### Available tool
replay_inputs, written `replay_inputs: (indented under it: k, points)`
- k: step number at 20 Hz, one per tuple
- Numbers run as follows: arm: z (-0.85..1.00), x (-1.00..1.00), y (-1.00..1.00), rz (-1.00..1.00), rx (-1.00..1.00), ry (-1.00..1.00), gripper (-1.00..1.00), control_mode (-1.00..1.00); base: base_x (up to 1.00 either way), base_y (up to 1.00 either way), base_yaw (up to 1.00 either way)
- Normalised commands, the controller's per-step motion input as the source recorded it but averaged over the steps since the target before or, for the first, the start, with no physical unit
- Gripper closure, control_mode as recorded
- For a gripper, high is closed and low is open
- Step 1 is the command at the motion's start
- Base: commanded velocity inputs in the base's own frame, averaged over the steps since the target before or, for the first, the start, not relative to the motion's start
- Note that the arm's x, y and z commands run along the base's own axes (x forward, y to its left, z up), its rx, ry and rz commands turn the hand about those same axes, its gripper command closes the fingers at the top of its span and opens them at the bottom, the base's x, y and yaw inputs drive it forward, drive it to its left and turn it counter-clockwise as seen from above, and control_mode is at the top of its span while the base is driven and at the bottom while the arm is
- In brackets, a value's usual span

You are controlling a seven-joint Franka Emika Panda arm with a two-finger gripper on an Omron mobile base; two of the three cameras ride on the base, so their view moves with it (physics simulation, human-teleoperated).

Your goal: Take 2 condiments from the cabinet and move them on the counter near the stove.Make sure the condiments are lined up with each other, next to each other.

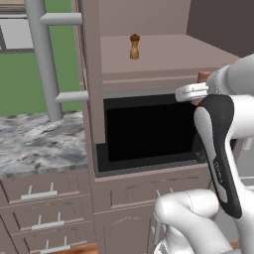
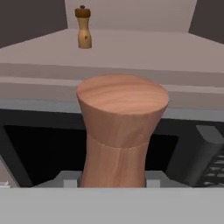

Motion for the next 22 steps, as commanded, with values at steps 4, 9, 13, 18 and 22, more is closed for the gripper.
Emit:
replay_inputs:
  k: [4,9,13,18,22]
  points:
    - [-0.34,-0.46,0.00,-0.01,0.00,0.06,1.00,-1.00,0.00,0.00,0.00]
    - [-0.54,-0.09,0.00,0.00,0.00,-0.01,1.00,-1.00,0.00,0.00,0.00]
    - [-0.33,0.00,0.00,0.00,0.00,-0.06,1.00,-1.00,0.00,0.00,0.00]
    - [-0.04,-0.02,0.00,0.00,0.00,0.00,1.00,-1.00,0.00,0.00,0.00]
    - [0.00,0.00,0.00,0.00,0.00,0.00,1.00,-1.00,0.00,0.00,0.00]
